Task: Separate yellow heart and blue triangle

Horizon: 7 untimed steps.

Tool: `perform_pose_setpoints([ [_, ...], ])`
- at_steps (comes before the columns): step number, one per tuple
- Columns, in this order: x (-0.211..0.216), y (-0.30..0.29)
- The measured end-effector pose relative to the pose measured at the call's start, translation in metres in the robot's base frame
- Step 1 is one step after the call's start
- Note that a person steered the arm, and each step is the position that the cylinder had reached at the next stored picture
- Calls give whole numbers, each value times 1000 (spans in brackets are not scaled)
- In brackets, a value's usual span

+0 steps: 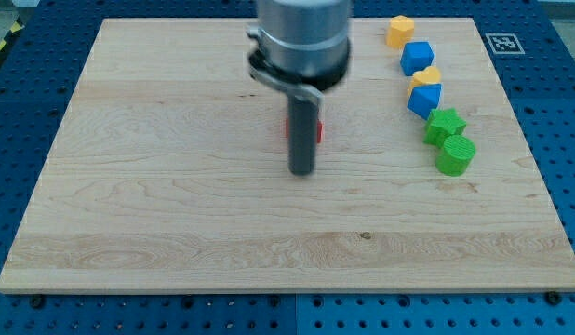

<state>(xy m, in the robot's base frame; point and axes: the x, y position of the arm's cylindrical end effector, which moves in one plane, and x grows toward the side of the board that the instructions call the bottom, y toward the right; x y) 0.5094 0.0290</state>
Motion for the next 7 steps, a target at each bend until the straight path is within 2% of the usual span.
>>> perform_pose_setpoints([
  [1, 59, 60],
  [2, 92, 105],
  [5, 92, 121],
  [7, 101, 215],
])
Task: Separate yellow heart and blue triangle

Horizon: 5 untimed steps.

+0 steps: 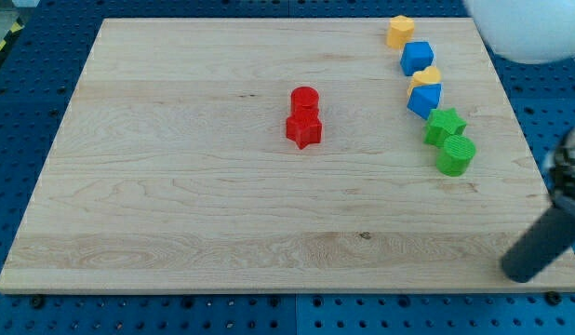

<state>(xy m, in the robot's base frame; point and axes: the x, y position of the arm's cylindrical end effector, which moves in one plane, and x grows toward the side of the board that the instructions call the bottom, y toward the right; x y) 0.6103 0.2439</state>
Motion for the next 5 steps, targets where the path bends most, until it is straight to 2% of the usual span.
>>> perform_pose_setpoints([
  [1, -54, 26],
  [3, -200, 38],
  [4, -204, 33],
  [5, -235, 2],
])
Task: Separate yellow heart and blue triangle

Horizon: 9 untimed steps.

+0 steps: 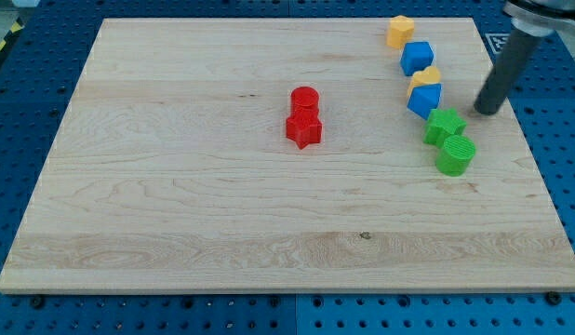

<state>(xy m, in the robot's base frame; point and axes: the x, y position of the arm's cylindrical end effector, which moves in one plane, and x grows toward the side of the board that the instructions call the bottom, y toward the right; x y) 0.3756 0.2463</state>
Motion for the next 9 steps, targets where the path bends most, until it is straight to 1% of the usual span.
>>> perform_pose_setpoints([
  [1, -19, -30],
  [2, -19, -38],
  [4, -10, -35],
  [8, -2, -69],
  [9, 1, -70],
])
